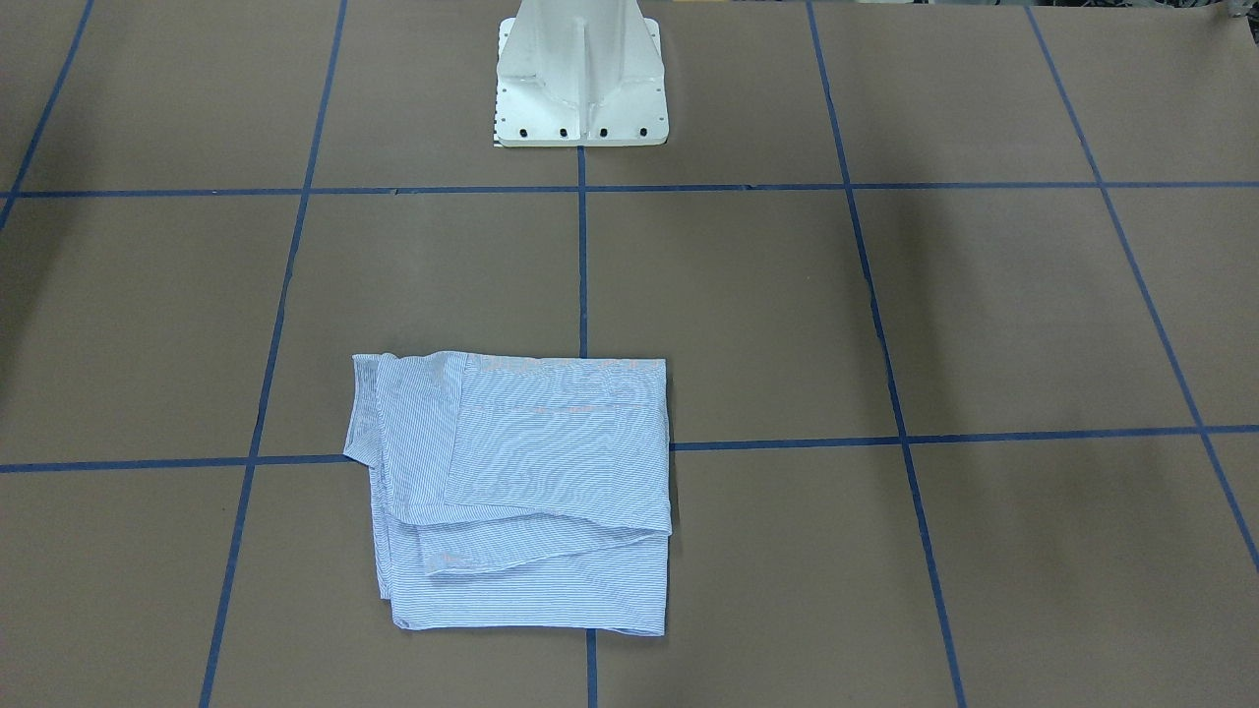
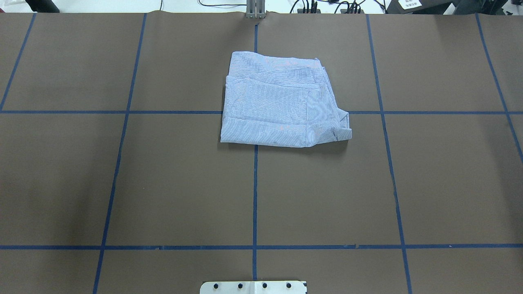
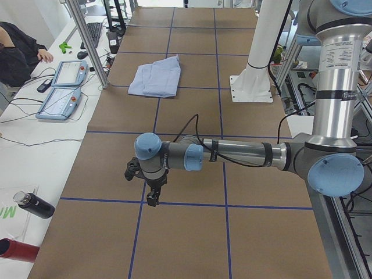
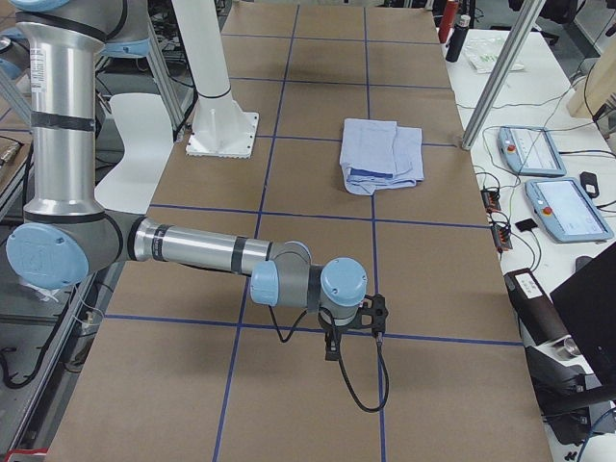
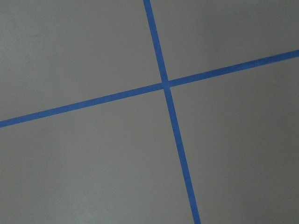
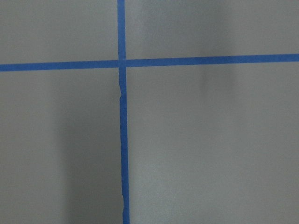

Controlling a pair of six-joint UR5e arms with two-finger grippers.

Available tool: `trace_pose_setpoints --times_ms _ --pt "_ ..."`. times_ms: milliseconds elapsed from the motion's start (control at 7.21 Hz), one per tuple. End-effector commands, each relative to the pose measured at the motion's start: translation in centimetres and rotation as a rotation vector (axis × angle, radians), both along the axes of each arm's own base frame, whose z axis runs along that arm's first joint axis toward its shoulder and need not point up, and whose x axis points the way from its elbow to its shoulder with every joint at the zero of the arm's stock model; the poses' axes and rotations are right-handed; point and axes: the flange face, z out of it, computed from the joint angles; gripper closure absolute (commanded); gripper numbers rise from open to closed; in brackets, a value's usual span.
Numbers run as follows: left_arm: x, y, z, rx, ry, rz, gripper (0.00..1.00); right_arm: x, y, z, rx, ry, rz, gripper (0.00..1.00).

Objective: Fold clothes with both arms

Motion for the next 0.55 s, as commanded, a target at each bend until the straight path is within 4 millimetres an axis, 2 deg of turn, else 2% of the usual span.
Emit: trace_pose_setpoints --times_ms 0,139,277,416 --pt "0.0 0.0 -0.2 0.001 0.001 -0.003 0.01 0.5 -0.4 -4.8 -0.044 0.004 0.015 0.0" --pt "0.0 -0.1 -0.3 0.001 0.001 -0.004 0.01 0.5 -0.1 -7.4 -0.059 0.006 0.026 0.0" --pt "0.0 0.0 -0.2 -0.001 0.001 -0.005 0.01 0.2 0.0 -8.8 -0.077 0.008 0.056 0.0" --pt "0.0 0.0 -0.2 0.0 0.001 -0.005 0.01 -1.1 0.0 -8.9 -0.082 0.009 0.043 0.0"
